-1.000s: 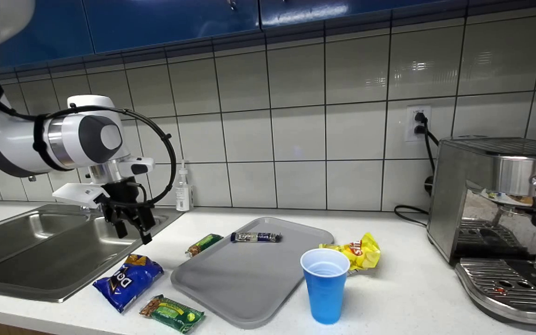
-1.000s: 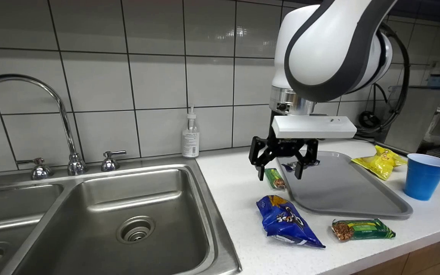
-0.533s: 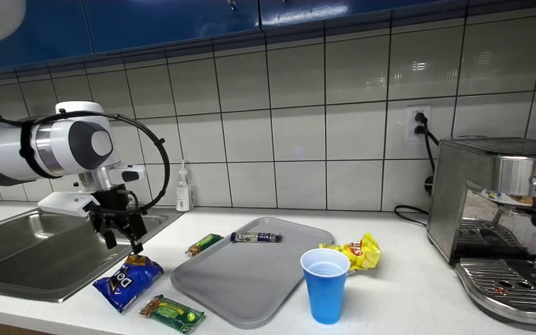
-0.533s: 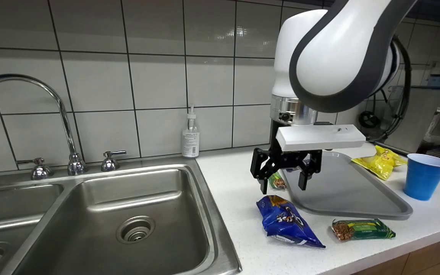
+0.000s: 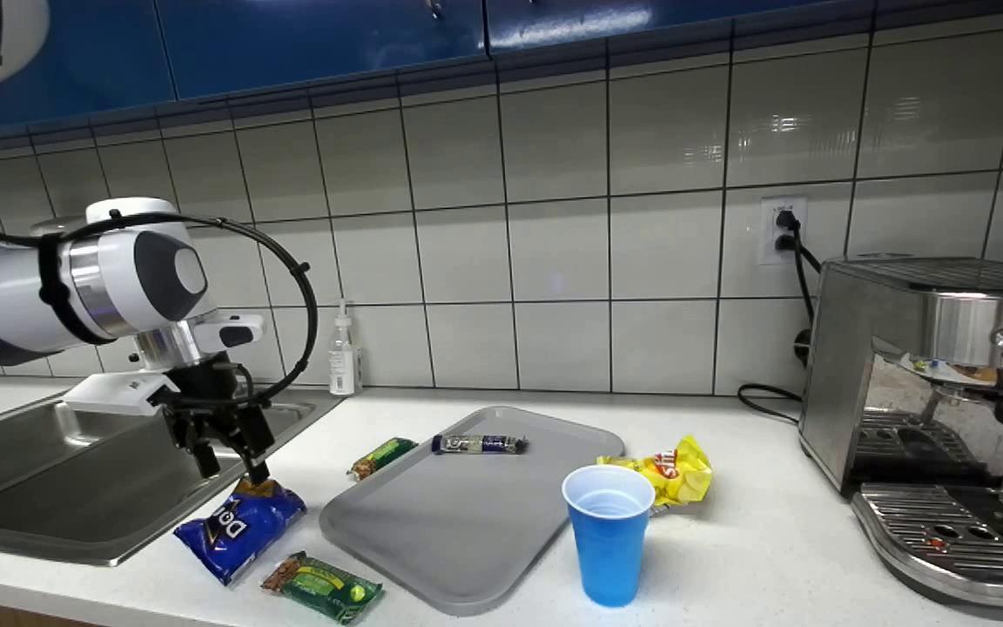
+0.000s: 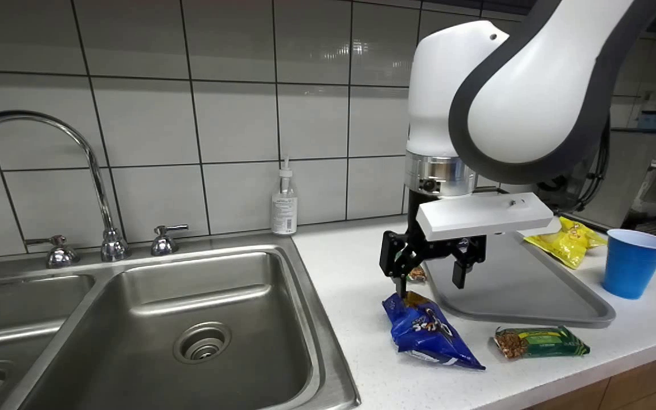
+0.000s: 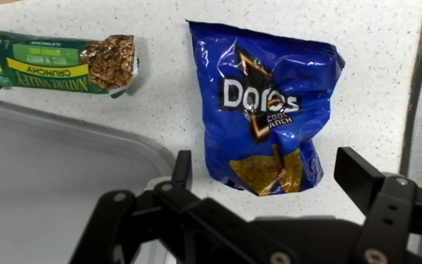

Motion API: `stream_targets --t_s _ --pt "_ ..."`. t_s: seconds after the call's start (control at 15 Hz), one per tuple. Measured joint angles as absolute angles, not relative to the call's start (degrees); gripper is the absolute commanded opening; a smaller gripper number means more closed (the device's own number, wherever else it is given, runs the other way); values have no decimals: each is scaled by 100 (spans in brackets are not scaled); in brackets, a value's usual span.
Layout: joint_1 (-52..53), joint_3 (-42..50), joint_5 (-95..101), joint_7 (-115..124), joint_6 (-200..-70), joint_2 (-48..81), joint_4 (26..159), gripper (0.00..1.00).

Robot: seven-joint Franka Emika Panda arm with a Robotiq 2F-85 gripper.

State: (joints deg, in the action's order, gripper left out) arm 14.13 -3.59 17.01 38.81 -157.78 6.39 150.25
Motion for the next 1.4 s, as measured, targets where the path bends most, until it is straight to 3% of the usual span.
stream_targets --t_s 1.4 --pt "1415 -291 2457 4558 -15777 986 15089 100"
